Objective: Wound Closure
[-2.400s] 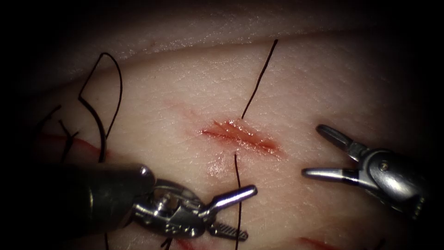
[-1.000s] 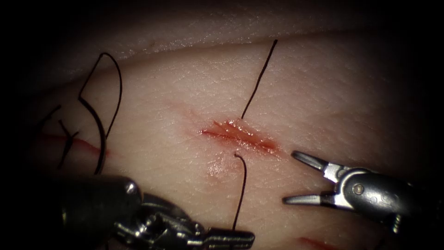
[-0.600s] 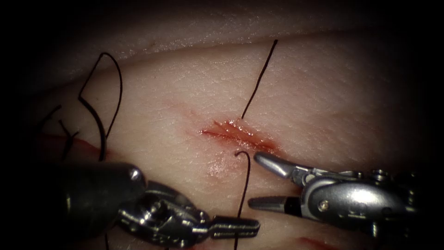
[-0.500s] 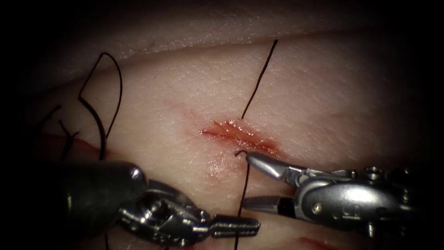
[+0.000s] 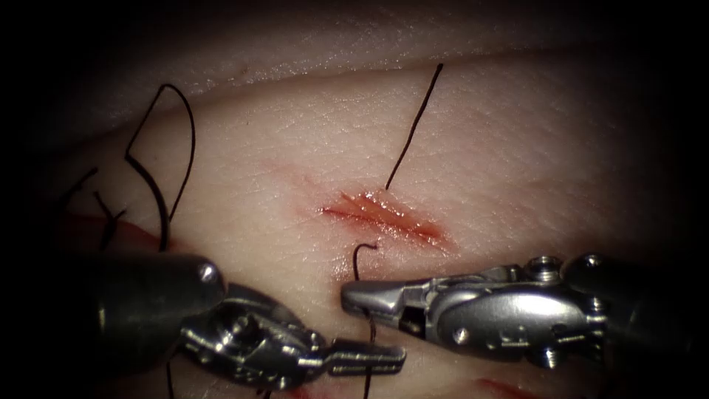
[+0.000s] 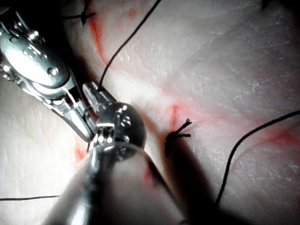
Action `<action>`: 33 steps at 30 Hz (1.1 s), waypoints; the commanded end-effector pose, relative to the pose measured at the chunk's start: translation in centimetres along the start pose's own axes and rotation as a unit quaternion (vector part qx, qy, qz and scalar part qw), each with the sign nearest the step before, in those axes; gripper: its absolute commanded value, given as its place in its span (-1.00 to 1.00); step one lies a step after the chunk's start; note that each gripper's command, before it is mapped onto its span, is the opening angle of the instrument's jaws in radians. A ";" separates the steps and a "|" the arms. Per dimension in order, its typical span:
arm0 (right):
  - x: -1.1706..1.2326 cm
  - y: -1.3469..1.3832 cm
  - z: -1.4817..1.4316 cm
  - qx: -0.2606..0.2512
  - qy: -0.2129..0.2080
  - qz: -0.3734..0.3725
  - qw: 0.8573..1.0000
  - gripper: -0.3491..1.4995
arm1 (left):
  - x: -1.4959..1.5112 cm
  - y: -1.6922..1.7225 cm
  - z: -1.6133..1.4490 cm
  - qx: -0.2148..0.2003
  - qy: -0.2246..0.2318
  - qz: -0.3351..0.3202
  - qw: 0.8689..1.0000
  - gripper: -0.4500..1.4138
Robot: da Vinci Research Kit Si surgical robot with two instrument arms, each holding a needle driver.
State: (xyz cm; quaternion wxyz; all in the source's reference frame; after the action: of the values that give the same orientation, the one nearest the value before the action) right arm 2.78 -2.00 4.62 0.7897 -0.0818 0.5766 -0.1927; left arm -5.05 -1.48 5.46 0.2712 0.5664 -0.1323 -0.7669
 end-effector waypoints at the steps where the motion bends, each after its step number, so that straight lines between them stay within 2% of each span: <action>1: -0.02 0.04 0.06 -0.001 0.001 -0.001 1.000 -1.00 | -0.03 -0.03 0.08 0.001 -0.001 0.001 1.000 -1.00; 2: -0.01 0.05 0.05 0.000 -0.002 0.000 1.000 -1.00 | -0.04 -0.03 0.08 0.001 -0.001 0.004 1.000 -1.00; 4: -0.02 0.08 0.05 -0.003 -0.006 0.002 1.000 -1.00 | -0.03 -0.03 0.09 0.003 -0.002 -0.029 1.000 -0.03; 5: -0.02 0.08 0.05 -0.003 -0.006 0.002 1.000 -1.00 | -0.03 -0.03 0.09 0.003 -0.002 -0.029 1.000 -0.03; 6: -0.05 0.12 0.04 -0.007 -0.015 0.003 1.000 -1.00 | -0.03 -0.04 0.10 0.006 -0.007 -0.065 0.998 0.44; 7: -0.11 0.18 0.02 -0.012 -0.023 0.007 1.000 -1.00 | 0.00 -0.03 0.10 0.017 -0.011 -0.065 0.998 0.71; 9: -0.15 0.20 0.01 -0.015 -0.024 0.008 1.000 -1.00 | 0.02 -0.03 0.09 0.027 -0.010 -0.065 0.997 0.73; 11: -0.29 0.24 0.01 -0.023 -0.027 0.010 0.999 -1.00 | 0.09 0.00 0.08 0.041 -0.009 -0.055 0.998 0.71; 20: -0.68 0.41 0.07 -0.036 -0.028 0.050 0.998 -1.00 | 0.17 0.00 0.14 0.047 -0.016 -0.030 0.998 0.61; 27: -0.82 0.44 0.10 -0.038 -0.031 0.055 0.997 -1.00 | 0.19 -0.09 0.07 0.075 -0.008 -0.027 0.997 0.53; 33: -0.94 0.51 0.14 -0.039 -0.033 0.059 0.997 -1.00 | 0.28 -0.14 0.04 0.077 -0.008 -0.017 0.997 0.41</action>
State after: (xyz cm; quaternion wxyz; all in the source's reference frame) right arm 2.69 -1.22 5.26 0.8152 -0.0841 0.5604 -0.1197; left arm -5.12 -1.55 5.14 0.2132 0.5810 -0.1833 -0.7638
